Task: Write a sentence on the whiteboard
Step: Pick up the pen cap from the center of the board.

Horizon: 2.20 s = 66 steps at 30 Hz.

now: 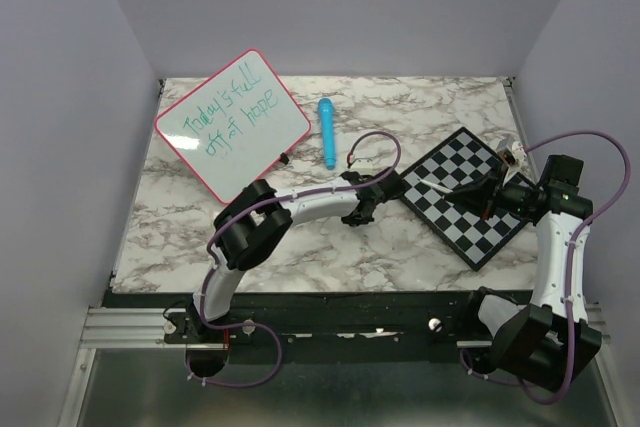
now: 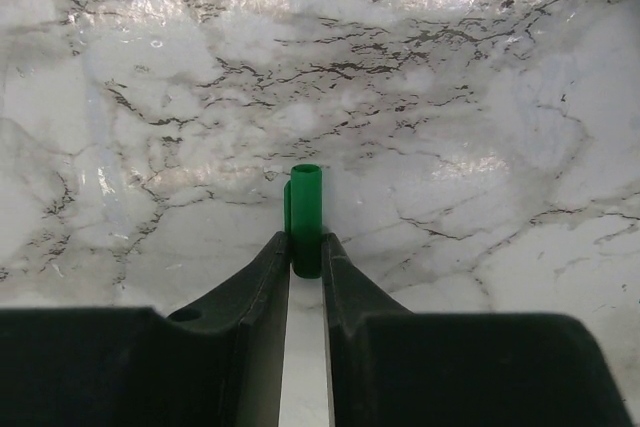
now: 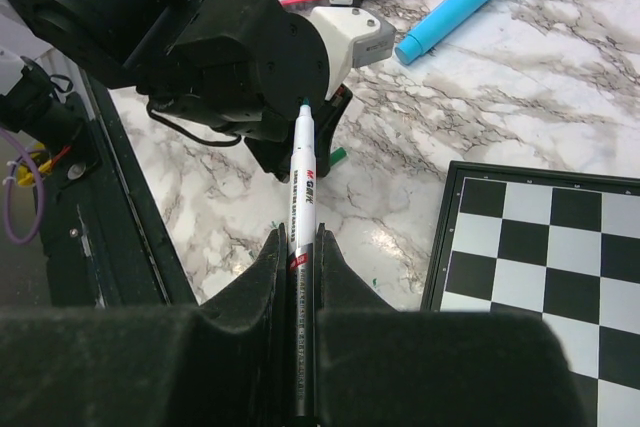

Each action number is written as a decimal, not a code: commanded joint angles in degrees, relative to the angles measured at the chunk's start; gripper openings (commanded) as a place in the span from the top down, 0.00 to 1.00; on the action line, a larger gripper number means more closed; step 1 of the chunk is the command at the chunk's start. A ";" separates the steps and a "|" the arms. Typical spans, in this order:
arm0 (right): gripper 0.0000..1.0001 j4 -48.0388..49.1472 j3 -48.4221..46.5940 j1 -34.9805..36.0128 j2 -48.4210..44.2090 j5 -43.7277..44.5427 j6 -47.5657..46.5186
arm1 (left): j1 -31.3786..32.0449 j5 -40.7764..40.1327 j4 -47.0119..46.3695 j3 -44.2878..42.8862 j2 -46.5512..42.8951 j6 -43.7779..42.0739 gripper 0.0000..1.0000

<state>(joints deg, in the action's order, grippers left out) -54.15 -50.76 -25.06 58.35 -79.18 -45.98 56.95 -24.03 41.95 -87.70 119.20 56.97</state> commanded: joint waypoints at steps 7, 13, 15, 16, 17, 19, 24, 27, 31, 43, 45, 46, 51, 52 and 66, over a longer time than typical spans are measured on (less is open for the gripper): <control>1.00 -2.71 -2.06 0.36 0.71 -1.16 -2.36 | -2.54 -2.26 2.17 4.91 0.34 -17.40 0.53; 0.99 -2.71 -2.06 0.36 0.98 -1.24 -2.54 | -4.65 2.76 -2.22 5.79 -1.51 -23.47 0.44; 0.99 -2.71 -2.06 0.36 0.89 -1.24 -2.45 | -5.00 5.04 -3.01 5.52 -1.25 -24.97 0.44; 0.99 -2.71 -1.97 0.36 0.89 -1.24 -2.54 | -5.00 5.83 -3.98 5.52 -1.25 -26.37 0.44; 0.99 -2.71 -2.06 0.36 0.98 -1.33 -2.63 | -5.09 7.06 -4.16 5.52 -0.99 -26.73 0.45; 0.99 -2.80 -2.06 0.36 1.15 -1.16 -2.54 | -5.18 8.03 -4.60 5.61 -0.90 -28.22 0.47; 1.00 -2.98 -2.06 0.36 1.94 -1.07 -2.80 | -5.36 10.84 -5.65 7.89 -1.60 -30.16 0.58; 0.99 -4.03 -2.41 0.45 2.82 -1.07 -3.77 | -5.44 11.99 -6.53 9.30 -1.60 -31.39 0.67; 0.99 -5.44 -2.76 0.45 3.79 -1.33 -5.17 | -5.71 14.79 -8.46 10.88 -1.16 -34.46 0.75; 1.00 -16.14 -7.49 1.15 16.26 0.08 -13.68 | -4.66 28.51 -20.93 23.35 -7.13 -47.28 0.82; 1.00 -21.49 -9.34 1.24 20.99 -0.27 -18.79 | -3.78 29.65 -23.05 25.11 -9.15 -49.66 0.82; 1.00 -22.65 -11.09 1.24 22.58 -0.28 -19.41 | -3.43 29.83 -25.67 26.95 -9.94 -52.20 0.83; 0.99 -28.12 -15.50 2.64 30.41 1.74 -23.90 | -3.07 29.74 -29.47 29.69 -13.29 -58.79 0.83; 1.00 -27.24 -15.68 3.17 31.64 2.35 -23.11 | -3.07 30.18 -30.78 30.13 -13.64 -60.64 0.84; 1.00 -5.17 -14.45 17.76 37.96 17.56 2.82 | -2.81 32.20 -36.15 34.26 -17.15 -68.13 0.88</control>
<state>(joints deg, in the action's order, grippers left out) -61.34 -62.67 -8.12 90.83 -65.04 -45.82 53.49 4.91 4.25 -57.41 102.67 -7.99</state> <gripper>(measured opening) 0.140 0.190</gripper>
